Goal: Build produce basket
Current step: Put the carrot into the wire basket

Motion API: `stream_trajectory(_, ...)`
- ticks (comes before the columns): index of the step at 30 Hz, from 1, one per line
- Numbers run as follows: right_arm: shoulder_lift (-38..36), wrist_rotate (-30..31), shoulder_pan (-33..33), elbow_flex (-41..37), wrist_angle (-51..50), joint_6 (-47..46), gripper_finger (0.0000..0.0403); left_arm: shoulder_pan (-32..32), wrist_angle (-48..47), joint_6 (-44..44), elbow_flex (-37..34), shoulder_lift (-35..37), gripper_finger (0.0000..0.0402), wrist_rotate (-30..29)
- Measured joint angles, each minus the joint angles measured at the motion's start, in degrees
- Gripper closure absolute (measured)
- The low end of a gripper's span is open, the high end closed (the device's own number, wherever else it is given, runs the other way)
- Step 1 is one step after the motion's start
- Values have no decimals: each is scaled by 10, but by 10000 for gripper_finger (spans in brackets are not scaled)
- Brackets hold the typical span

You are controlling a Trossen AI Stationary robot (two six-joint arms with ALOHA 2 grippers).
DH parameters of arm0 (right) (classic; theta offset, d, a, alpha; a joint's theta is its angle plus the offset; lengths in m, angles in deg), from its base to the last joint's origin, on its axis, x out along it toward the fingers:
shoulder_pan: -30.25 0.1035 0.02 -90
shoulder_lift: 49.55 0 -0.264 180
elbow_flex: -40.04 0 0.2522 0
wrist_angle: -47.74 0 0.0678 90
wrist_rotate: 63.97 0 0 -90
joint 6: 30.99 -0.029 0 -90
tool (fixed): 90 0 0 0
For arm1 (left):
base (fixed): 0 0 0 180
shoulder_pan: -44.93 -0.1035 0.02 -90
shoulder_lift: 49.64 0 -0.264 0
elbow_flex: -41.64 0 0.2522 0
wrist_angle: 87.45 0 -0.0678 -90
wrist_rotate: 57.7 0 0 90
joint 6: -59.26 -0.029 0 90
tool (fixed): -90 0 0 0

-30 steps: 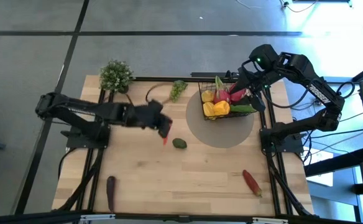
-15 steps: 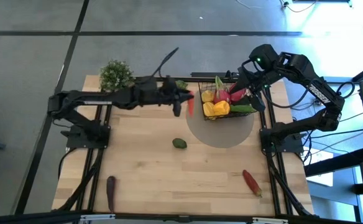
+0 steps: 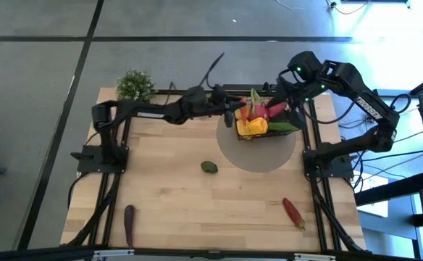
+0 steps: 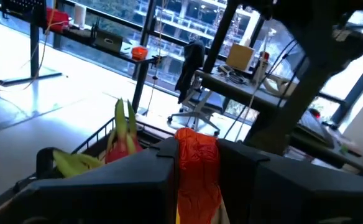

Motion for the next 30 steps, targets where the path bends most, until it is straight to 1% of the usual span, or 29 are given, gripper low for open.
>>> stream_trajectory(3,6,8,0,0,0,-21,163,-4,-10,-28,47,-44,349,15)
stream_trajectory(5,7,9,0,0,0,-23,163,-3,-36,-41,78,-66,349,17)
stream_trajectory(8,10,6,0,0,0,-23,163,-3,-107,-59,120,-87,349,-5)
stream_trajectory(11,11,6,0,0,-1,-22,163,-3,-172,-98,151,-96,349,-42)
stream_trajectory(15,13,5,0,0,-1,-22,163,-9,-188,-127,158,-98,349,-52)
stream_trajectory(20,13,4,0,0,-1,-21,163,-21,-234,-127,159,-98,349,-69)
stream_trajectory(30,13,4,0,0,-1,-21,163,-31,-241,-112,158,-118,347,-66)
